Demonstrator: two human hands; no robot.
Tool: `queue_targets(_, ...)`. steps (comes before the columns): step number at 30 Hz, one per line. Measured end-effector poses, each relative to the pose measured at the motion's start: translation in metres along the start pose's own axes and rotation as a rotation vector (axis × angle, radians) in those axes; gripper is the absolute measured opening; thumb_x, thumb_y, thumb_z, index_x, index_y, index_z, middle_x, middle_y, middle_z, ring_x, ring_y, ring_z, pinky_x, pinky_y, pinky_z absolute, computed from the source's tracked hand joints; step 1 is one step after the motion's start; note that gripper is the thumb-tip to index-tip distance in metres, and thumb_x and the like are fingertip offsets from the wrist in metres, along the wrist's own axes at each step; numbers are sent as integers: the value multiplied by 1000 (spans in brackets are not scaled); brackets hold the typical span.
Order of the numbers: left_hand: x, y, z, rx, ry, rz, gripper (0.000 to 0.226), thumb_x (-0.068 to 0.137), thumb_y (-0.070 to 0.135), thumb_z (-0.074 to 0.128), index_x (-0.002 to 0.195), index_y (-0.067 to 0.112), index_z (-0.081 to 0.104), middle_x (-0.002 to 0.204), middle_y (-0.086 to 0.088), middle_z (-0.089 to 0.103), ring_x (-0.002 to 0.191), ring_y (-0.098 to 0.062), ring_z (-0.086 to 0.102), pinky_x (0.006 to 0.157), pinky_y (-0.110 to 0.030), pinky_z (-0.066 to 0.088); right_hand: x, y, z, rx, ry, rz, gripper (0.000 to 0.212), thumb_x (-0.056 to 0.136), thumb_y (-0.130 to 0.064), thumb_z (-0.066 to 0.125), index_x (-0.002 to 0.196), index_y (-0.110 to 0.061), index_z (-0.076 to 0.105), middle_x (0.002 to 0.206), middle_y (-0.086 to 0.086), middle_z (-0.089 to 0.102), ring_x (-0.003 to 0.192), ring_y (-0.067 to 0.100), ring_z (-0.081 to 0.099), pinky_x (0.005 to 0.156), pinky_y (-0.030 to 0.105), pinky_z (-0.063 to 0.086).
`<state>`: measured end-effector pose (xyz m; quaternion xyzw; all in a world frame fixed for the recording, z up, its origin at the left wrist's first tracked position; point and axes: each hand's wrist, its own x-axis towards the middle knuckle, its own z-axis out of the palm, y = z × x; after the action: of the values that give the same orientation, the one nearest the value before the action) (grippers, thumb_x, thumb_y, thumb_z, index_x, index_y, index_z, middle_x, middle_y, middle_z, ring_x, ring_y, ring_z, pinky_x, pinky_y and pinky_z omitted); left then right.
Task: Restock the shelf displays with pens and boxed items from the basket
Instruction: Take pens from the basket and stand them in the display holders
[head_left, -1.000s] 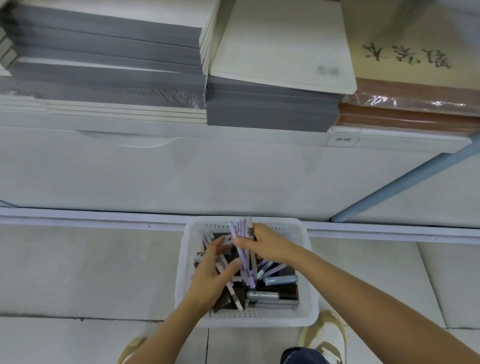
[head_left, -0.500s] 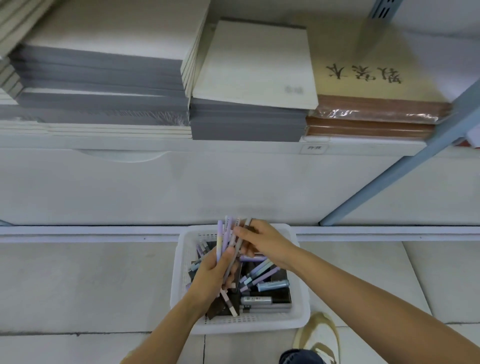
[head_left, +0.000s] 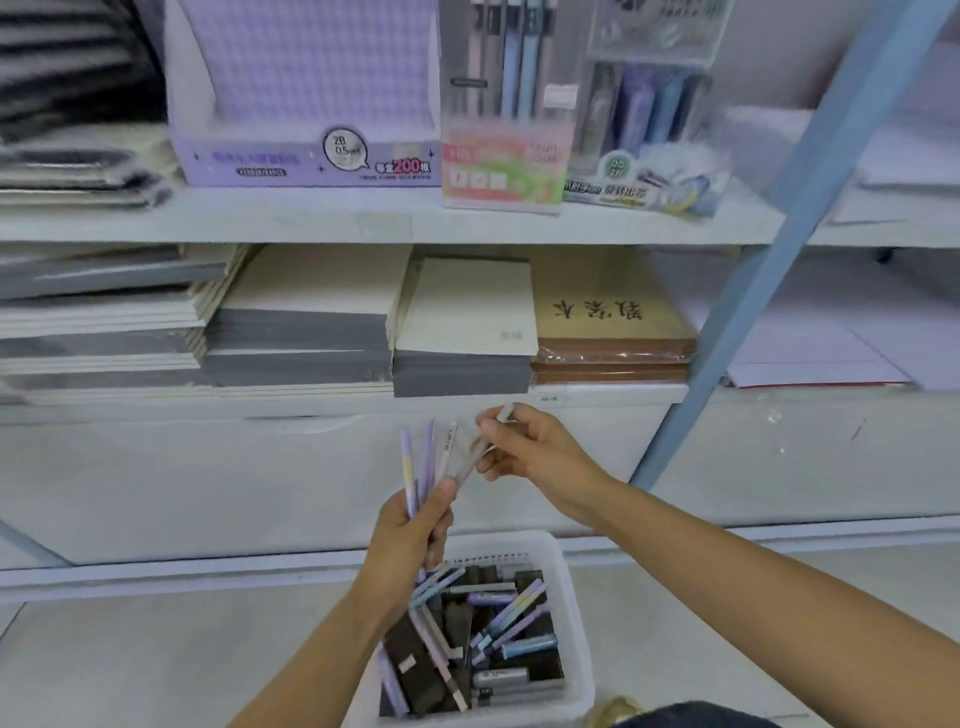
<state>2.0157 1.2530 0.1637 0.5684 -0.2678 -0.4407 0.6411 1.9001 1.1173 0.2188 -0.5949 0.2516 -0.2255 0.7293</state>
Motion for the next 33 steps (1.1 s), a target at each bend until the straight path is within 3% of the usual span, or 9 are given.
queue_targets(4, -10, 54, 11, 43, 1, 129, 39, 80, 43, 64, 65, 13, 43, 51, 2, 37, 41, -13, 27, 38, -22, 26, -21, -56, 9, -29, -21, -199, 21, 102, -16, 42, 112, -2, 54, 95, 15, 70, 75, 20, 65, 71, 28, 55)
queue_targets(8, -18, 114, 24, 99, -57, 253, 38, 82, 44, 63, 68, 13, 47, 56, -5, 37, 42, -14, 26, 39, -22, 25, -38, -118, 17, -161, 37, -413, 16, 101, -8, 43, 105, -3, 58, 101, 17, 66, 78, 15, 64, 70, 25, 55)
queue_targets(13, -22, 188, 48, 187, -88, 377, 43, 87, 51, 57, 73, 11, 49, 56, 0, 43, 40, -12, 30, 37, -21, 29, -50, -196, 21, -215, 114, -593, 21, 98, -1, 49, 119, 2, 52, 94, 16, 68, 75, 14, 68, 72, 26, 58)
queue_targets(17, -16, 234, 62, 177, -44, 435, 40, 96, 45, 52, 77, 10, 53, 57, 2, 51, 36, -11, 32, 35, -20, 28, -51, -249, 23, -227, 165, -718, 13, 99, -4, 47, 110, 0, 54, 86, 13, 67, 72, 17, 66, 70, 27, 58)
queue_targets(21, -6, 266, 64, 131, 25, 460, 32, 99, 37, 50, 80, 15, 62, 54, 7, 49, 37, -8, 33, 34, -20, 27, -40, -294, 15, -185, 318, -860, 9, 100, -4, 46, 106, -2, 52, 85, 13, 67, 72, 19, 67, 69, 29, 58)
queue_targets(24, 3, 281, 63, 111, 18, 470, 30, 100, 35, 49, 82, 15, 62, 52, 8, 45, 37, -8, 32, 35, -20, 28, -25, -313, 2, -244, 421, -901, 7, 100, -5, 45, 105, -3, 51, 92, 19, 68, 80, 26, 67, 72, 33, 58)
queue_targets(27, 13, 290, 64, 99, -9, 479, 29, 100, 35, 48, 86, 14, 61, 51, 7, 45, 37, -8, 32, 35, -20, 28, -5, -316, -7, -398, 461, -887, 7, 101, -4, 44, 101, -5, 51, 94, 22, 67, 83, 23, 65, 72, 29, 56)
queue_targets(33, 38, 304, 64, 142, 19, 530, 32, 100, 35, 49, 83, 12, 64, 60, 5, 55, 36, -8, 34, 33, -20, 29, 35, -307, -16, -638, 518, -810, 8, 99, -7, 48, 101, -6, 56, 88, 9, 70, 82, 18, 67, 77, 37, 56)
